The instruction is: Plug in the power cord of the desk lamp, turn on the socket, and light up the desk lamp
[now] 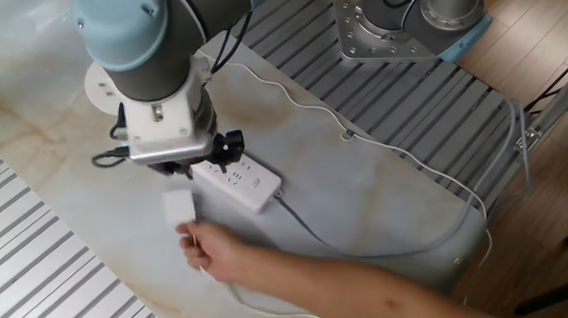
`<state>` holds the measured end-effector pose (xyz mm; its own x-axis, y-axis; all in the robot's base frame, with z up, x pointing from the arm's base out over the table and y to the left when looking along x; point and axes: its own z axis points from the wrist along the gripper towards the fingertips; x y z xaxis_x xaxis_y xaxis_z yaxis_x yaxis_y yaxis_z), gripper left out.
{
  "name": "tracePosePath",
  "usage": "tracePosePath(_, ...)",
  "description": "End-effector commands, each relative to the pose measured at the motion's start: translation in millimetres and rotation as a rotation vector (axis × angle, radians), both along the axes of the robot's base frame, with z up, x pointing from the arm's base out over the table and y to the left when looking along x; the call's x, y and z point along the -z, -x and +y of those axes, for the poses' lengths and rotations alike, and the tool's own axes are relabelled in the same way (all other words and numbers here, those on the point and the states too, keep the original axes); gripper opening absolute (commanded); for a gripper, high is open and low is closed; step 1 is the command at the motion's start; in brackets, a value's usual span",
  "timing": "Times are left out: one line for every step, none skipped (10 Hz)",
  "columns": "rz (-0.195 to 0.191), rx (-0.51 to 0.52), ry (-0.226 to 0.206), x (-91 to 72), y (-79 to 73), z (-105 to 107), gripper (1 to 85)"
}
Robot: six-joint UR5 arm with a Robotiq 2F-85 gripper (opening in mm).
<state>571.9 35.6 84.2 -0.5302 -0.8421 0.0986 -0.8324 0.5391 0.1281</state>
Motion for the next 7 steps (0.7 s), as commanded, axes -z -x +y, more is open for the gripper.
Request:
tracePosePath(-0.014,-0.078,-0.073,-0.7,-3.0,15,50.7)
tracePosePath(-0.043,-0.105,-0.034,0.0,-10.3,4,50.7)
tracePosePath(-0.048,-0.112,-0.018,-0.1,-11.6,0,50.7)
tracePosePath(-0.067,-0.136,0.011,-0.4,-16.8,-8,51.0)
tracePosePath(-0.079,-0.143,0.016,-0.6,-19.7,-9,51.0)
tracePosePath(-0.087,-0.144,0.003,0.3,-22.4,-6,51.0)
tracePosePath(-0.099,-0.134,-0.014,1.4,-25.7,-1,51.0)
